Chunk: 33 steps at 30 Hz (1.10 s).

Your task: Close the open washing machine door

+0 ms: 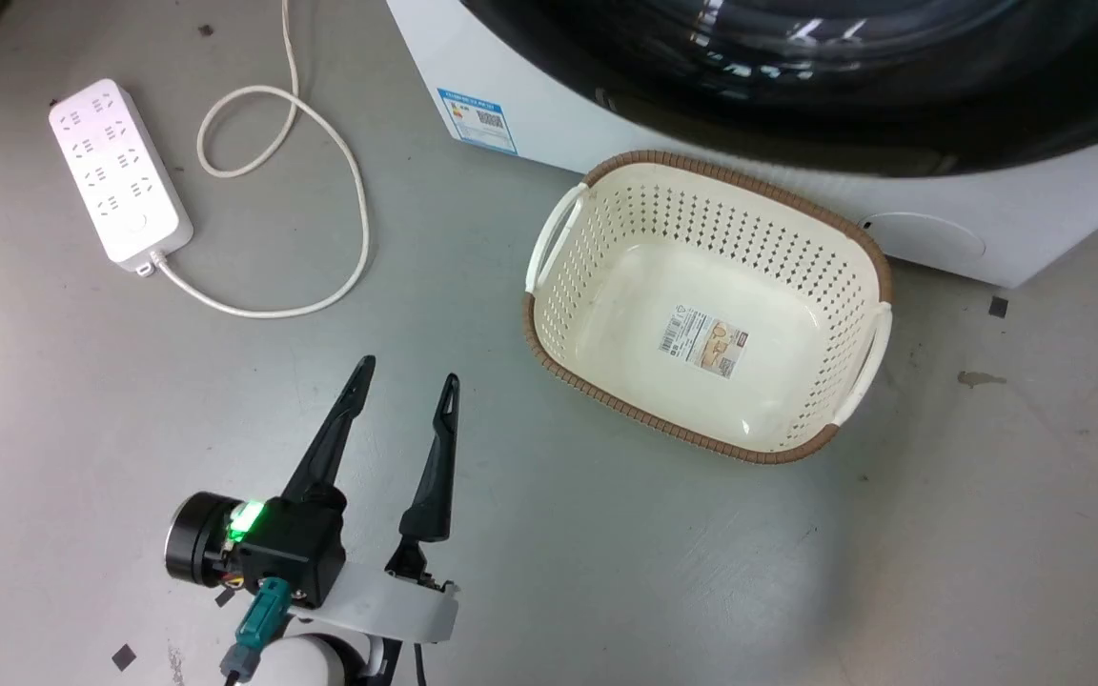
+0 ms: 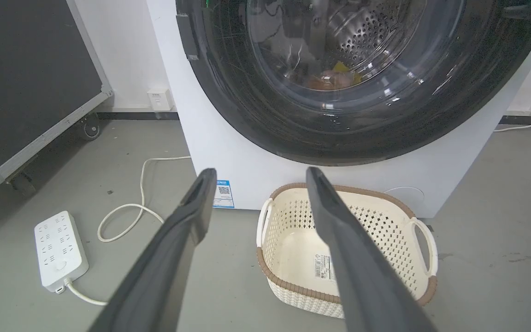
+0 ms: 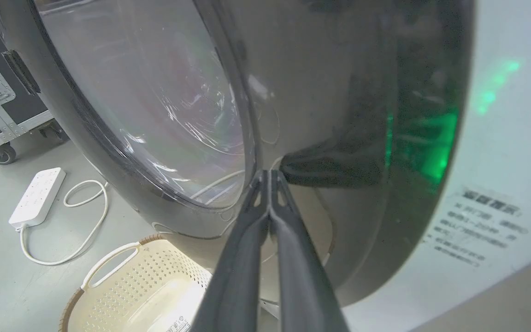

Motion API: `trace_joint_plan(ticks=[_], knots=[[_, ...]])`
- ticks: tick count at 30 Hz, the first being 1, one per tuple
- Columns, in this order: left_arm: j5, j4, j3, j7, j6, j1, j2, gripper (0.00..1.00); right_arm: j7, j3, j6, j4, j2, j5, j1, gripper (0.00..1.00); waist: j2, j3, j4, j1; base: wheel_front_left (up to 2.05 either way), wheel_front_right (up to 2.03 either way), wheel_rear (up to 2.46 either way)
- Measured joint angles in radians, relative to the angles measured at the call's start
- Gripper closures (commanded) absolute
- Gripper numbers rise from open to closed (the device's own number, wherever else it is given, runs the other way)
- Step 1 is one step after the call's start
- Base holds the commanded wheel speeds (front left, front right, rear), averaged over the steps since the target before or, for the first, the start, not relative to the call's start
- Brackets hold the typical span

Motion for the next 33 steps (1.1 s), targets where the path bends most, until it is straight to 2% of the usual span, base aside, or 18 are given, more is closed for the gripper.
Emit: trace_joint_plan(ticks=[6, 10, 11, 12, 18, 19, 24, 31, 32, 33], knots=[[0.007, 0.009, 0.008, 0.0, -0.006, -0.003, -0.003, 0.0, -0.024, 0.009, 0.008, 0.07, 0.013, -0.001, -0.045, 1.0, 0.0, -0.001, -0.004, 0.0, 0.0, 0.0, 0.0], [0.007, 0.024, 0.021, 0.0, -0.012, -0.003, -0.004, 0.0, -0.078, 0.022, 0.007, 0.123, 0.026, 0.007, -0.037, 0.99, 0.0, -0.043, -0.022, -0.0002, 0.0, 0.0, 0.0], [0.007, 0.027, 0.023, 0.0, -0.013, -0.003, -0.004, 0.0, -0.097, 0.024, 0.004, 0.124, 0.027, 0.01, -0.027, 0.04, 0.0, -0.055, -0.025, -0.0001, 0.0, 0.0, 0.0], [0.007, 0.03, 0.026, 0.0, -0.014, -0.002, -0.004, 0.0, -0.112, 0.027, 0.002, 0.125, 0.029, 0.014, -0.014, 0.0, 0.0, -0.068, -0.028, -0.0002, 0.0, 0.0, 0.0], [0.008, 0.052, 0.049, 0.0, -0.015, 0.019, -0.003, 0.0, -0.198, 0.039, -0.002, 0.083, 0.067, 0.027, 0.162, 0.0, 0.0, -0.172, -0.052, -0.0003, 0.0, 0.0, 0.0], [0.008, 0.068, 0.059, 0.0, -0.015, 0.057, -0.003, 0.0, -0.224, 0.016, -0.002, 0.025, 0.096, 0.023, 0.281, 0.0, 0.0, -0.235, -0.068, -0.0004, 0.0, 0.0, 0.0], [0.003, 0.087, 0.079, 0.0, -0.016, 0.111, 0.001, 0.0, -0.245, -0.082, -0.002, -0.114, 0.175, -0.039, 0.485, 0.0, 0.0, -0.338, -0.105, -0.0005, 0.0, 0.0, 0.0], [-0.024, 0.092, 0.1, 0.0, -0.026, 0.14, 0.004, 0.0, -0.244, -0.208, -0.002, -0.364, 0.325, -0.191, 0.761, 0.0, 0.0, -0.428, -0.179, -0.0005, 0.0, 0.0, 0.0], [-0.03, 0.106, 0.091, 0.0, -0.042, 0.144, 0.004, 0.0, -0.226, -0.243, -0.002, -0.447, 0.381, -0.248, 0.855, 0.0, 0.0, -0.445, -0.201, -0.0004, 0.0, 0.0, 0.0], [-0.03, 0.112, 0.088, 0.0, -0.044, 0.145, 0.004, 0.0, -0.219, -0.247, -0.002, -0.47, 0.392, -0.269, 0.881, 0.0, 0.0, -0.449, -0.207, -0.0004, 0.0, 0.0, 0.0]])
